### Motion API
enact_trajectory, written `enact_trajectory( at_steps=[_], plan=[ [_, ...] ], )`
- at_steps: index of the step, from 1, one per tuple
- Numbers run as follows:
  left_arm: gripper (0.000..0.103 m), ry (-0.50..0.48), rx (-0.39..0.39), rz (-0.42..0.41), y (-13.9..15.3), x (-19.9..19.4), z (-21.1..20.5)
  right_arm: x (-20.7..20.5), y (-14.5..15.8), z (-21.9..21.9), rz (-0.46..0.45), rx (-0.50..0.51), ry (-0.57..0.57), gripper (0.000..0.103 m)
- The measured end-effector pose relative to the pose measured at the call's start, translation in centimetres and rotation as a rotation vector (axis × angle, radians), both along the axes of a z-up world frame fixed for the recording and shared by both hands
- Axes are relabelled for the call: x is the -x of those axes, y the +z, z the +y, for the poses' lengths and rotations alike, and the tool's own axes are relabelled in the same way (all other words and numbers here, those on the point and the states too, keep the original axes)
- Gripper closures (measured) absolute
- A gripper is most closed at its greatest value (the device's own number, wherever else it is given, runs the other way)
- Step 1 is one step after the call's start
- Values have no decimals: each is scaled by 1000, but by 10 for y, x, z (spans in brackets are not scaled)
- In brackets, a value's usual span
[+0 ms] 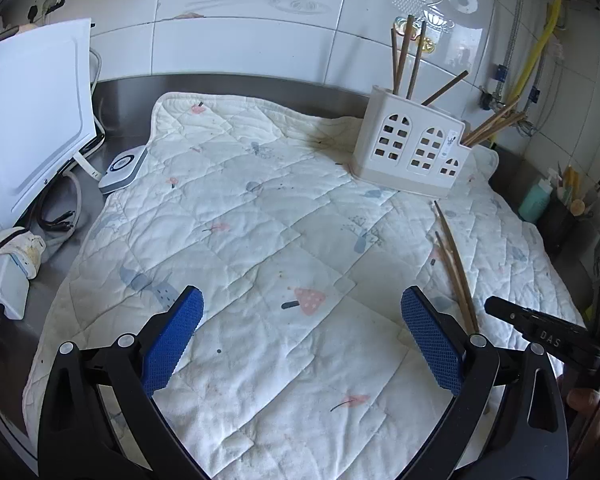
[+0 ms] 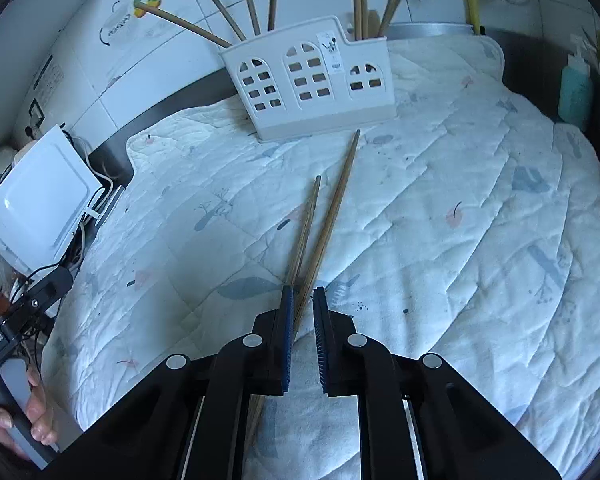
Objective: Organize utensils
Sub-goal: 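Move the open right tool down to the two loose chopsticks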
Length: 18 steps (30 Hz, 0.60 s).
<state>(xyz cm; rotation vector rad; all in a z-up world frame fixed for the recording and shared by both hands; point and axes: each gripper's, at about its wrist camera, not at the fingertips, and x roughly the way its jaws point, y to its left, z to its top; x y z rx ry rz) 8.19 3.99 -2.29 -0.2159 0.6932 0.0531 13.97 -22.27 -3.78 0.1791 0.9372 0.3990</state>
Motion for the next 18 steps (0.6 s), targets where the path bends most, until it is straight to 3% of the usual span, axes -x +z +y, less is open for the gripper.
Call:
enact_trajectory(
  at_steps=[15, 18],
  plan=[
    [5, -17, -2, 31, -16, -2, -8, -10, -16, 14, 30, 32, -38, 89],
    [5, -24, -4, 33, -17, -2, -12, -13, -16, 13, 33, 32, -43, 94]
  ],
)
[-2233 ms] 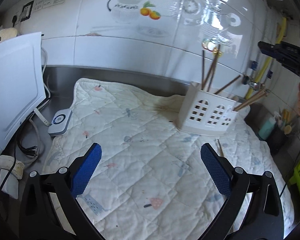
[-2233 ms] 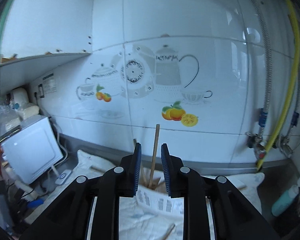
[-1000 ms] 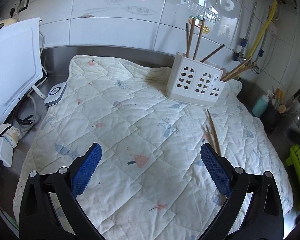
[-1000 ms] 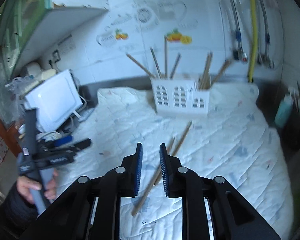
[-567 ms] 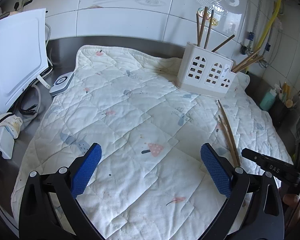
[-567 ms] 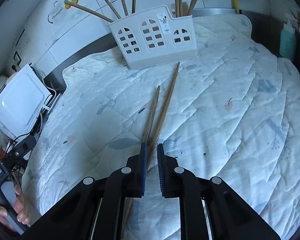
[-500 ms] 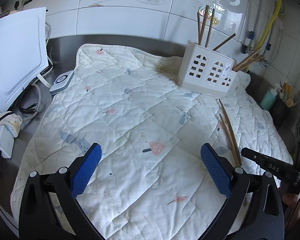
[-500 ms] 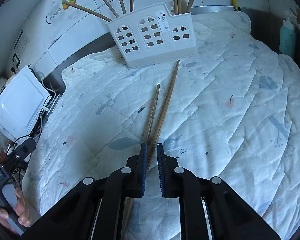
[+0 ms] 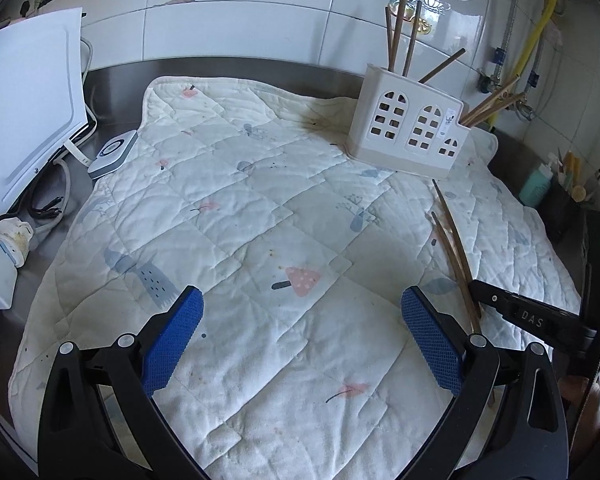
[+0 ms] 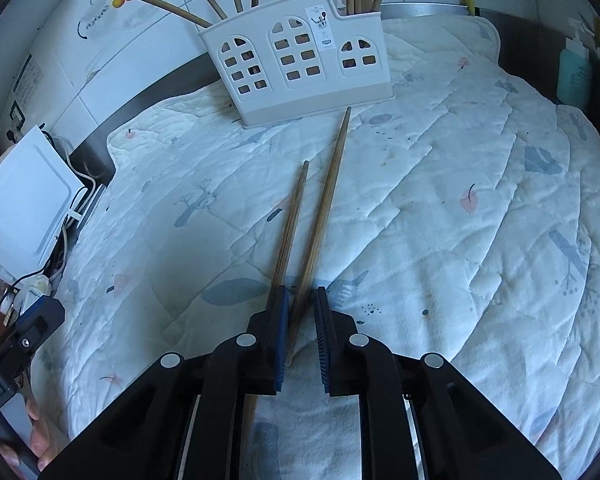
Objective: Organize utensils
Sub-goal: 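Move the open right tool down to the two loose chopsticks, then close the right tool on one loose wooden chopstick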
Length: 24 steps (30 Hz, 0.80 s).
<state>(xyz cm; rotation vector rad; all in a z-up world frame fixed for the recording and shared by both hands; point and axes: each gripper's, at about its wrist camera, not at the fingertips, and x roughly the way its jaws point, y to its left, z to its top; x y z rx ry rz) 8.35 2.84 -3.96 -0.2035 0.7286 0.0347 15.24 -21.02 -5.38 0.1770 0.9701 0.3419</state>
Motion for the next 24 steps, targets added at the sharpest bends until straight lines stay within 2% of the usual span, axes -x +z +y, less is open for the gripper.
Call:
enact_trajectory(
  at_steps=[3, 10, 19, 24],
  plan=[
    [5, -6, -4, 2, 0, 1, -4, 0, 1, -2, -3, 17, -2, 95],
    [5, -25, 2, 4, -1, 1, -12, 18, 5, -10, -70, 162, 17, 96],
    [5, -124, 11, 15, -7, 2, -46, 26, 0, -18, -110, 141, 59, 97],
    [6, -211, 23, 25, -11, 6, -75, 36, 5, -33, -129, 140, 57, 97]
  ],
)
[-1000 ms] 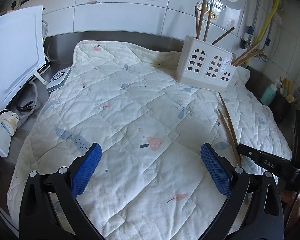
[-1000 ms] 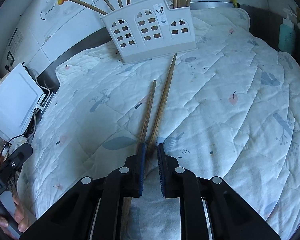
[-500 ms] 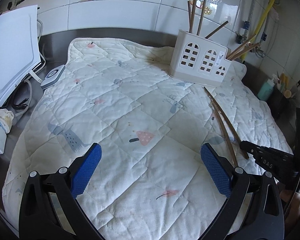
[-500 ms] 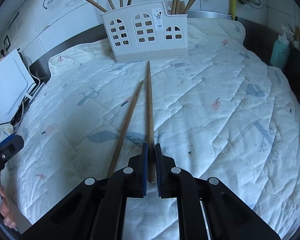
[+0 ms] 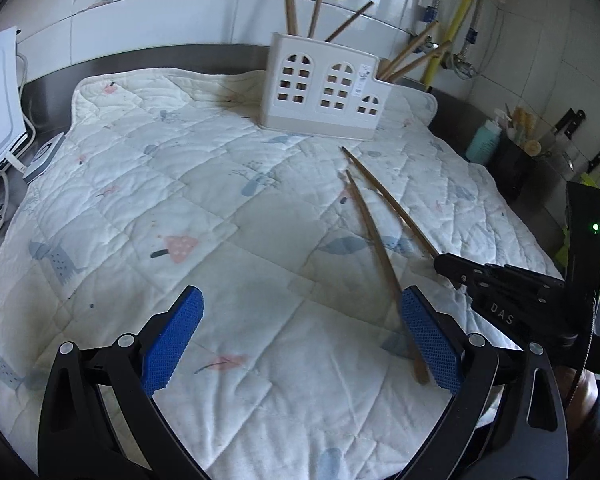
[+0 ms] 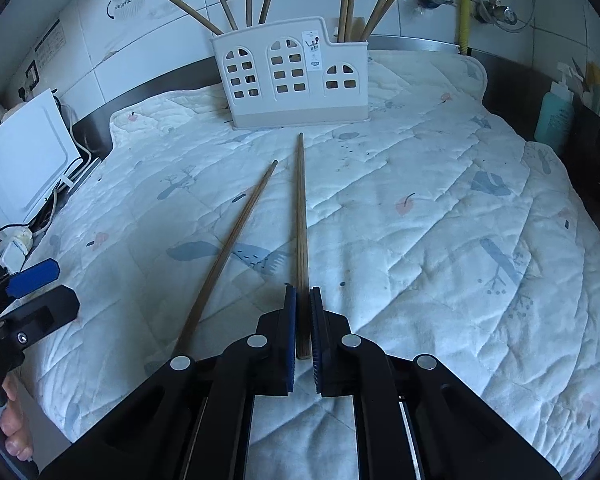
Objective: Organize utensils
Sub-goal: 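Close the right tool on one loose wooden chopstick, then close the left tool on the other loose chopstick while the right tool holds its own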
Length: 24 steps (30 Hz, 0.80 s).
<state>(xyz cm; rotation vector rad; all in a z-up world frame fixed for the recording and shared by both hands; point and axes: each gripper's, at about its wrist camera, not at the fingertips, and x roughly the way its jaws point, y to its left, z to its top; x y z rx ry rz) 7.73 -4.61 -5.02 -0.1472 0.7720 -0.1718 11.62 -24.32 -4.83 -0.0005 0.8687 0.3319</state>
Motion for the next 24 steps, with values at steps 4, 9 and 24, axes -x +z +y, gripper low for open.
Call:
enact_trajectory(
  at_steps=[4, 9, 24],
  plan=[
    [16, -69, -15, 6, -6, 2, -29, 13, 1, -18, -11, 15, -5, 97],
    [43, -141, -21, 52, -20, -1, -60, 23, 1, -41, -13, 7, -17, 97],
    [83, -143, -96, 50, -30, 5, -79, 29, -6, -47, -30, 11, -18, 96]
  ],
)
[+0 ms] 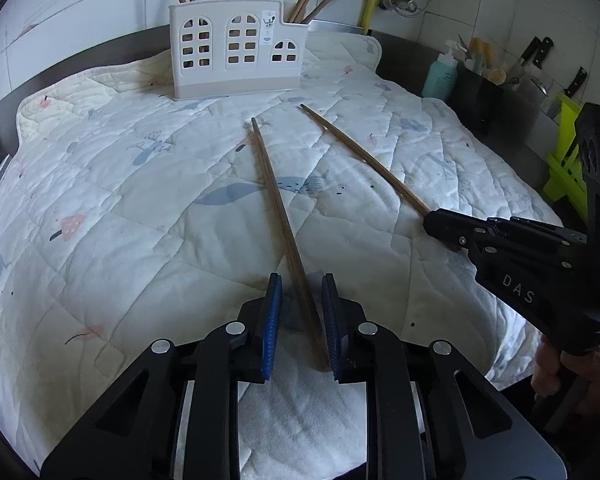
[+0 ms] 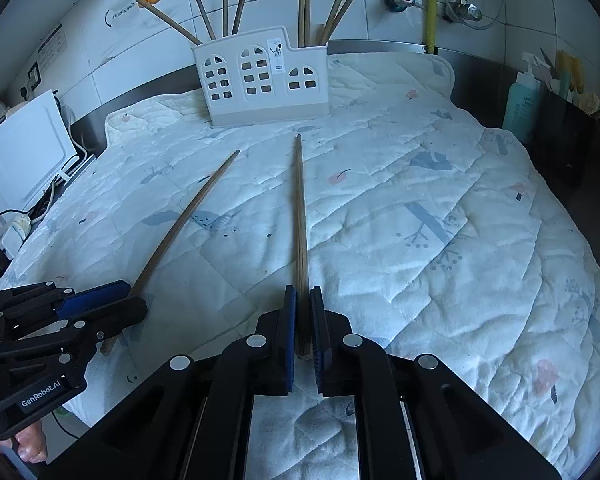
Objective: Organize utensils
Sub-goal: 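Close the left tool on the other loose chopstick while the right tool holds its own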
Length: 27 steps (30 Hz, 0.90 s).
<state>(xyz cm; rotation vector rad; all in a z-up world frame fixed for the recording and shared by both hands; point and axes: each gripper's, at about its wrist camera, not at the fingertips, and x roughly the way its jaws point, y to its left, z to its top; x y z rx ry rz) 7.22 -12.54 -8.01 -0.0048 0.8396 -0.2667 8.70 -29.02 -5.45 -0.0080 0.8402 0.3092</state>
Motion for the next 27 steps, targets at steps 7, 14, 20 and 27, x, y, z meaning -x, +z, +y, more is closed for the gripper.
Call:
enact_trajectory(
  at_steps=[7, 14, 20, 27],
  plan=[
    [94, 20, 20, 6, 4, -3, 11, 1, 3, 0, -9, 2, 5, 97],
    [97, 26, 37, -44, 19, -3, 24, 10, 29, -3, -82, 0, 9, 97],
    [97, 6, 57, -27, 20, -2, 25, 15, 64, -4, -172, 3, 18, 97],
    [81, 23, 56, 39, 5, -3, 25, 19, 73, -3, -192, 2, 29, 97]
  ],
)
